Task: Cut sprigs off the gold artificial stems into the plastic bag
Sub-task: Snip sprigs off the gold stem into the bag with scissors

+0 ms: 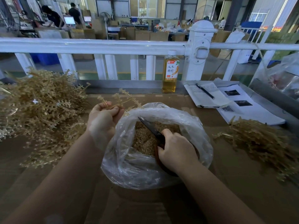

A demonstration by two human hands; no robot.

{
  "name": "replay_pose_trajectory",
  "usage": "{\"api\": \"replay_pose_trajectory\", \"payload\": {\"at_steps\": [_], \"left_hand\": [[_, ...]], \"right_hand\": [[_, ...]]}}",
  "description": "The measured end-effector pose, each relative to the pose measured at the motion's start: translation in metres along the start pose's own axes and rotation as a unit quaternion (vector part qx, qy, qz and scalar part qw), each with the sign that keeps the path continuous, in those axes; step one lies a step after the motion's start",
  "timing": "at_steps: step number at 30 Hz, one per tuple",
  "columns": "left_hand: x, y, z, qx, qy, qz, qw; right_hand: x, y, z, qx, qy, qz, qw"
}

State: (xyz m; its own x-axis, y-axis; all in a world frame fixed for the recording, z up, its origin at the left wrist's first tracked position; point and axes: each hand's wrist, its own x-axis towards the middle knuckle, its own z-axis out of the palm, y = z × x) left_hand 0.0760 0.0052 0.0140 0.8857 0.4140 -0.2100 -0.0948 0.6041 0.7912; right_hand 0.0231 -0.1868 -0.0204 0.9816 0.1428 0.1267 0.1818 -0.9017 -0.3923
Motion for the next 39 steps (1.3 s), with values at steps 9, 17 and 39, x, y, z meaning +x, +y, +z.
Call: {"api": "replay_pose_trajectory", "payload": {"at_steps": [9,17,39], "left_hand": [[-0.012,-0.023,-0.004,0.052,-0.061,-0.034,0.996],[-0.039,-0.026,0.005,0.154,-0.128,-0.023,0.979],[-0.051,-0.023,0.002,0.162,-0.184,-0.039,0.969]], "right_hand": [[-0.002,-0.009,-0.017,-0.143,-0.039,0.008,0.989],[0.001,-0.024,-0.018,0.024,0.174,-0.134,0.975],[0.026,0.063,-0.042,-0.117,0.188,0.204,0.954]]}}
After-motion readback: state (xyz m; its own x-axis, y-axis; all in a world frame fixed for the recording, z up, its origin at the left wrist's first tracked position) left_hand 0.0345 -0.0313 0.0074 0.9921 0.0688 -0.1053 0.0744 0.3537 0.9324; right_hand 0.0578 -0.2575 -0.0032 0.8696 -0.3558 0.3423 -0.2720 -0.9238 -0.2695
